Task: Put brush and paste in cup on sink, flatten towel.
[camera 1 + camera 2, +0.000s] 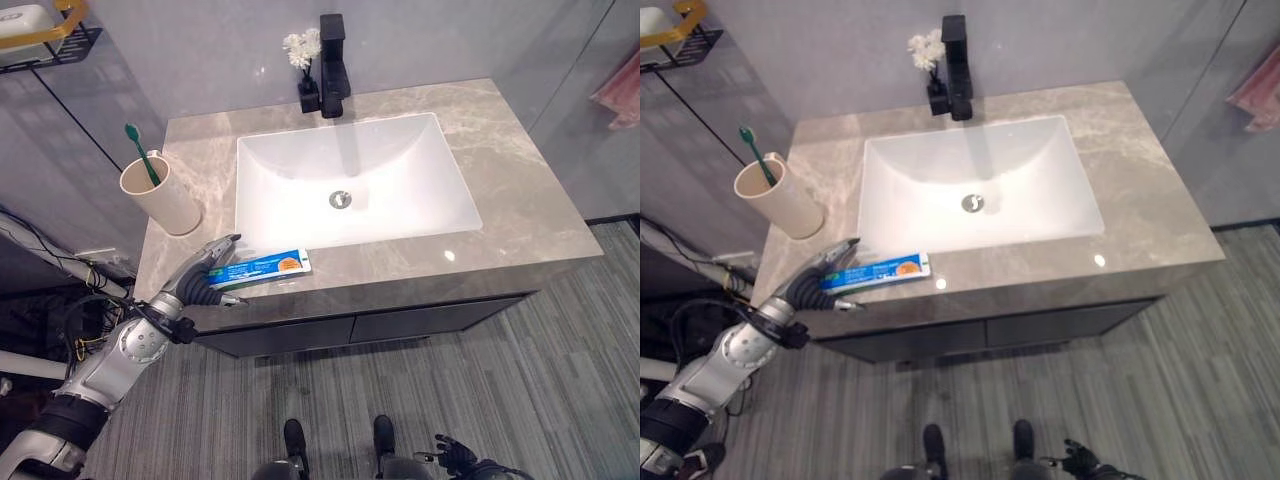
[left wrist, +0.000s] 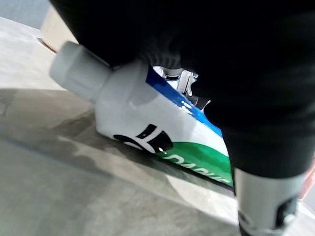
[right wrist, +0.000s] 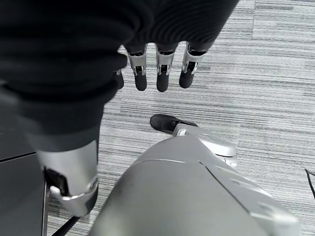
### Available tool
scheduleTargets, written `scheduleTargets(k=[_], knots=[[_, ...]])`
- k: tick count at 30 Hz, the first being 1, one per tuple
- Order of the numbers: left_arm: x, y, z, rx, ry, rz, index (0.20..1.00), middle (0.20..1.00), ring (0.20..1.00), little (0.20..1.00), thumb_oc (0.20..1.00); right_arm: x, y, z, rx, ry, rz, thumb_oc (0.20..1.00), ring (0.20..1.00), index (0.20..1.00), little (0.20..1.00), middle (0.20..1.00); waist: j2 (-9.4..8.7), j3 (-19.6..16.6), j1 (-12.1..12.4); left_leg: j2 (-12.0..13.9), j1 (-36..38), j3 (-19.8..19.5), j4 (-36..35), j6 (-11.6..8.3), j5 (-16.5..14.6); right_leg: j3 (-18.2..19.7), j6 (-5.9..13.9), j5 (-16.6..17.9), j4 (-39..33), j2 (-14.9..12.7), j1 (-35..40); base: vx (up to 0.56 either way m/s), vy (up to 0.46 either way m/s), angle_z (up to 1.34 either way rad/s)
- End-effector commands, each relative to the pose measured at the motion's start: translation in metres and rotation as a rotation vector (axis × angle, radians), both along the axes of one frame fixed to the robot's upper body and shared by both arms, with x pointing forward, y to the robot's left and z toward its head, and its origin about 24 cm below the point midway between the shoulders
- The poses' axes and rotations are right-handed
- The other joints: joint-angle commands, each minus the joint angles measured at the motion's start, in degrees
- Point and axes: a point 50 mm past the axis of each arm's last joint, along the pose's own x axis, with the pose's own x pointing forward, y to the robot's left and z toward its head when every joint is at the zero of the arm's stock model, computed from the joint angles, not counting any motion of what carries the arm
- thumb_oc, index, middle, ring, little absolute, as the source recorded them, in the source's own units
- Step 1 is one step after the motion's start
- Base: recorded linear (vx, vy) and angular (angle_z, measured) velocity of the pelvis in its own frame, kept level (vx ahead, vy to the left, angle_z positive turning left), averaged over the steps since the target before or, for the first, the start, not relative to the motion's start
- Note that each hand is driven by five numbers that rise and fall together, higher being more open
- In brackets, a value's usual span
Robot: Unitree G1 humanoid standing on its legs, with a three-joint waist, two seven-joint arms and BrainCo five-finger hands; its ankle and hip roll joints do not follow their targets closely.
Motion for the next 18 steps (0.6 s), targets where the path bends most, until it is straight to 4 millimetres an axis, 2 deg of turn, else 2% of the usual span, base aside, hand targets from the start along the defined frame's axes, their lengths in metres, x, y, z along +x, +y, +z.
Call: scheduleTargets(k=[1, 3, 4, 8, 9, 11, 17, 18], knots=[[0.0140, 0.0017, 0.0145, -0.058, -0.068, 0.030, 1.000, 1.000, 1.000, 1.000, 1.000, 0.0054, 0.0060, 0.0006, 0.001, -0.032, 0.031, 1.000, 1.000, 1.000, 1.000, 1.000, -1.34, 0.2, -0.4, 0.0, 3.4, -2.6, 0.4, -2.39, -3.6, -2.3, 2.86, 4.1, 0.5, -2.1, -2.5, 0.00, 0.000, 0.00], [0.0146, 0.0015, 0.0134, -0.056, -0.063, 0.031, 1.000, 1.000, 1.000, 1.000, 1.000, 0.0055, 0.0064, 0.0006, 0.003, -0.034, 0.033, 1.000, 1.000, 1.000, 1.000, 1.000, -1.35, 0.3, -0.5, 0.0, 3.3, -2.6, 0.4, -2.38, -3.6, -2.3, 2.86, 4.2, 0.5, -2.1, -2.6, 0.00, 0.000, 0.00], [0.0151, 0.0016, 0.0131, -0.053, -0.061, 0.032, 0.922, 0.922, 0.922, 0.922, 0.922, 0.0053, 0.0063, 0.0007, 0.002, -0.034, 0.034, 1.000, 1.000, 1.000, 1.000, 1.000, -1.33, 0.3, -0.5, 0.0, 3.2, -2.7, 0.4, -2.38, -3.6, -2.3, 2.84, 4.2, 0.5, -2.0, -2.7, 0.00, 0.000, 0.00], [0.0149, 0.0022, 0.0120, -0.049, -0.055, 0.035, 0.856, 0.856, 0.856, 0.856, 0.856, 0.0053, 0.0051, 0.0010, -0.002, -0.035, 0.035, 1.000, 1.000, 1.000, 1.000, 1.000, -1.39, 0.4, -0.5, 0.1, 3.1, -2.5, 0.4, -2.40, -3.6, -2.2, 2.85, 4.2, 0.5, -2.0, -2.9, 0.00, 0.000, 0.00], [0.0148, 0.0023, 0.0111, -0.047, -0.051, 0.035, 0.793, 0.793, 0.793, 0.793, 0.793, 0.0052, 0.0051, 0.0010, -0.002, -0.034, 0.036, 1.000, 1.000, 1.000, 1.000, 1.000, -1.41, 0.4, -0.5, 0.1, 3.1, -2.5, 0.4, -2.40, -3.7, -2.2, 2.86, 4.2, 0.5, -2.0, -3.0, 0.00, 0.000, 0.00], [0.0148, 0.0025, 0.0096, -0.044, -0.045, 0.037, 0.743, 0.743, 0.743, 0.743, 0.743, 0.0053, 0.0050, 0.0010, -0.002, -0.035, 0.036, 1.000, 1.000, 1.000, 1.000, 1.000, -1.47, 0.5, -0.6, 0.1, 3.2, -2.4, 0.4, -2.39, -3.7, -2.1, 2.86, 4.2, 0.5, -1.9, -3.0, 0.00, 0.000, 0.00], [0.0145, 0.0034, 0.0063, -0.019, -0.032, 0.038, 0.730, 0.730, 0.730, 0.730, 0.730, 0.0038, 0.0045, 0.0006, -0.004, -0.029, 0.035, 1.000, 1.000, 1.000, 1.000, 1.000, -1.57, 0.7, -0.6, 0.2, 3.3, -2.0, 0.4, -2.38, -3.8, -1.9, 2.86, 4.2, 0.5, -1.8, -3.1, 0.00, 0.000, 0.00], [0.0142, 0.0043, 0.0065, 0.005, -0.034, 0.036, 0.674, 0.674, 0.674, 0.674, 0.674, 0.0042, 0.0048, 0.0008, -0.004, -0.031, 0.040, 1.000, 1.000, 1.000, 1.000, 1.000, -1.70, 0.7, -0.6, 0.2, 3.3, -1.9, 0.4, -2.37, -3.9, -1.7, 2.86, 4.3, 0.5, -1.8, -3.3, 0.00, 0.000, 0.00]])
